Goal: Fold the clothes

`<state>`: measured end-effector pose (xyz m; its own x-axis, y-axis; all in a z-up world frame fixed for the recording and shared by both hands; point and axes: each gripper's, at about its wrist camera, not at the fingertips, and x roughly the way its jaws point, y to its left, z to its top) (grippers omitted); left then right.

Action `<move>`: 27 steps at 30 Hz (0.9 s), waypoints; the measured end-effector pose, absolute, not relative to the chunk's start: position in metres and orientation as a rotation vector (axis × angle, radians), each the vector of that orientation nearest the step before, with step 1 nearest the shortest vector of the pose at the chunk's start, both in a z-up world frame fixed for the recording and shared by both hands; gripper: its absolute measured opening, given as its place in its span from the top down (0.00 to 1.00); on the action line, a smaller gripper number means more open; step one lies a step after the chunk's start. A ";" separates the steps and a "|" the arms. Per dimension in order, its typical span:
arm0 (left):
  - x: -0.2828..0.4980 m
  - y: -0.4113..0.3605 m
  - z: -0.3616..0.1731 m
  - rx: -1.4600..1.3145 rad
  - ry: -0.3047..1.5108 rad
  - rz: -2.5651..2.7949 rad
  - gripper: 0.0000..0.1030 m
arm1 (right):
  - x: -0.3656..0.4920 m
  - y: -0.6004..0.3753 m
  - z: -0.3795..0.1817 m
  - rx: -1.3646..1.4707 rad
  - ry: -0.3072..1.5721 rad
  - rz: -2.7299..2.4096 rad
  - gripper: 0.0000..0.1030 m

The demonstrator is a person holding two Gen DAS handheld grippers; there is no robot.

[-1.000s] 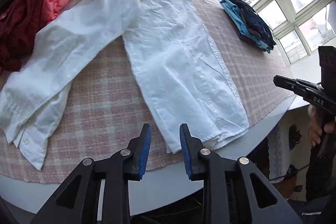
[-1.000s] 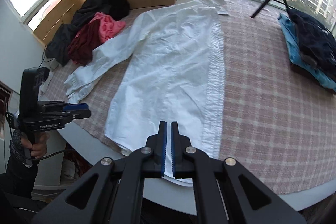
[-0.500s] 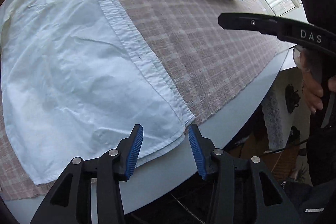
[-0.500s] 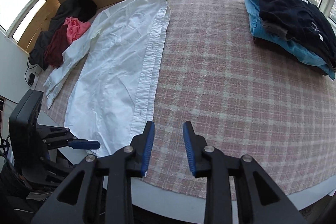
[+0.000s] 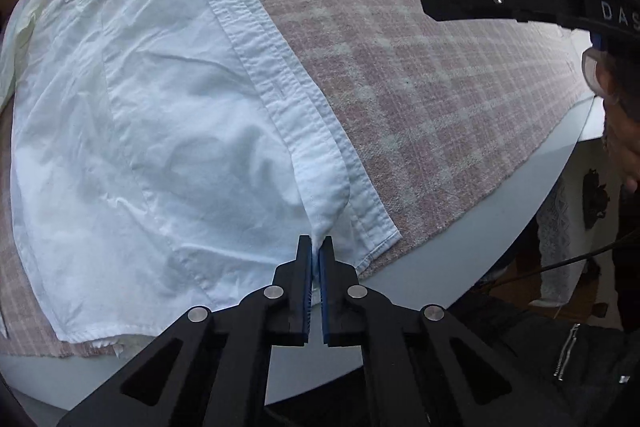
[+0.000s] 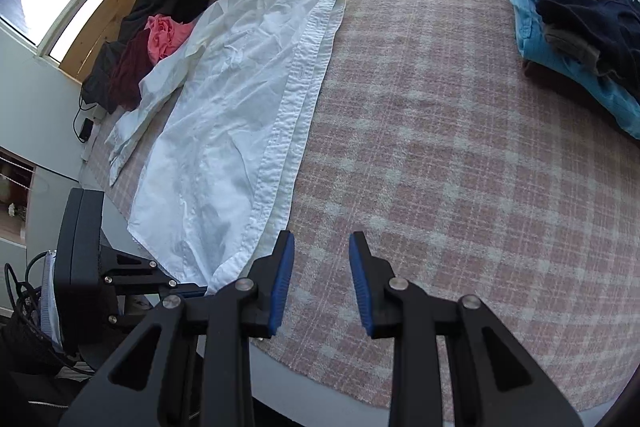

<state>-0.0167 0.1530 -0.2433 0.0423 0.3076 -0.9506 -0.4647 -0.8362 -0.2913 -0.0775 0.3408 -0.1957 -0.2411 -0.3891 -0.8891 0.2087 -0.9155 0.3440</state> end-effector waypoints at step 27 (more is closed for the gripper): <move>-0.051 -0.017 -0.141 -1.657 -0.309 2.303 0.98 | -0.274 0.271 -0.221 1.697 -0.363 -2.023 0.65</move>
<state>-0.0510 -0.0166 -0.1407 -0.2984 0.3523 -0.8870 -0.1056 -0.9359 -0.3362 -0.2742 0.2707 -0.2209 -0.1228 -0.5118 -0.8503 0.1843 -0.8536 0.4872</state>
